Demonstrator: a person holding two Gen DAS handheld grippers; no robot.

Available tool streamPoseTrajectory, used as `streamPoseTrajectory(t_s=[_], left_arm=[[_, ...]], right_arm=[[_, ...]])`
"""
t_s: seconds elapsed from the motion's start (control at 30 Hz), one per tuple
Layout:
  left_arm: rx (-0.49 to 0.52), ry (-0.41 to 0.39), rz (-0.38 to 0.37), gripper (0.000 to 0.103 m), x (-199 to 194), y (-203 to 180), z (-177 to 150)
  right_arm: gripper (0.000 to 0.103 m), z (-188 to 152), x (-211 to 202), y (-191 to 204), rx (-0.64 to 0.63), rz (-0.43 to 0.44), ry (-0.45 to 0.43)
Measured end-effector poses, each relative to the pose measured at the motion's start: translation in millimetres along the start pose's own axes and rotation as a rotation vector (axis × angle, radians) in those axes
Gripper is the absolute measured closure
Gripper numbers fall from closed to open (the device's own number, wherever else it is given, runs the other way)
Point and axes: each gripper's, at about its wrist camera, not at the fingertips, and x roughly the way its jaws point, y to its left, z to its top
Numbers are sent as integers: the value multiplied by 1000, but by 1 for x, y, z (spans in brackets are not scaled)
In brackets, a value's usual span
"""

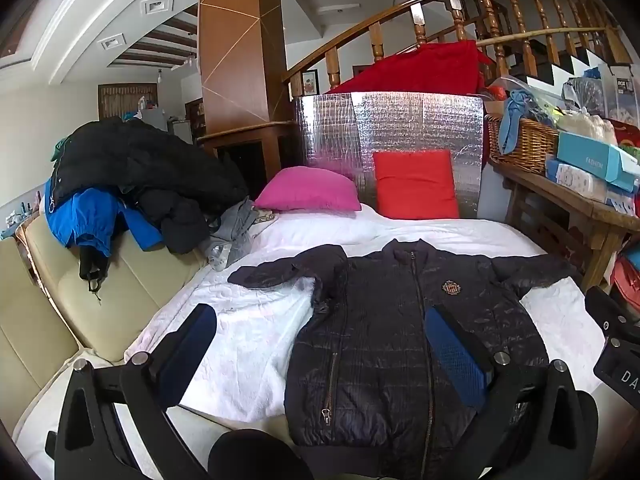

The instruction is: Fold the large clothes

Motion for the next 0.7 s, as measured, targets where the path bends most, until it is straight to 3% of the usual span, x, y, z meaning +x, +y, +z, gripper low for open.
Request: streamPoseTrajectory(t_s=[0.7], left_arm=[[-33,11,-13,0,9,2,-2]], right_arm=[[0,3,4,-3,-21,-26,16]])
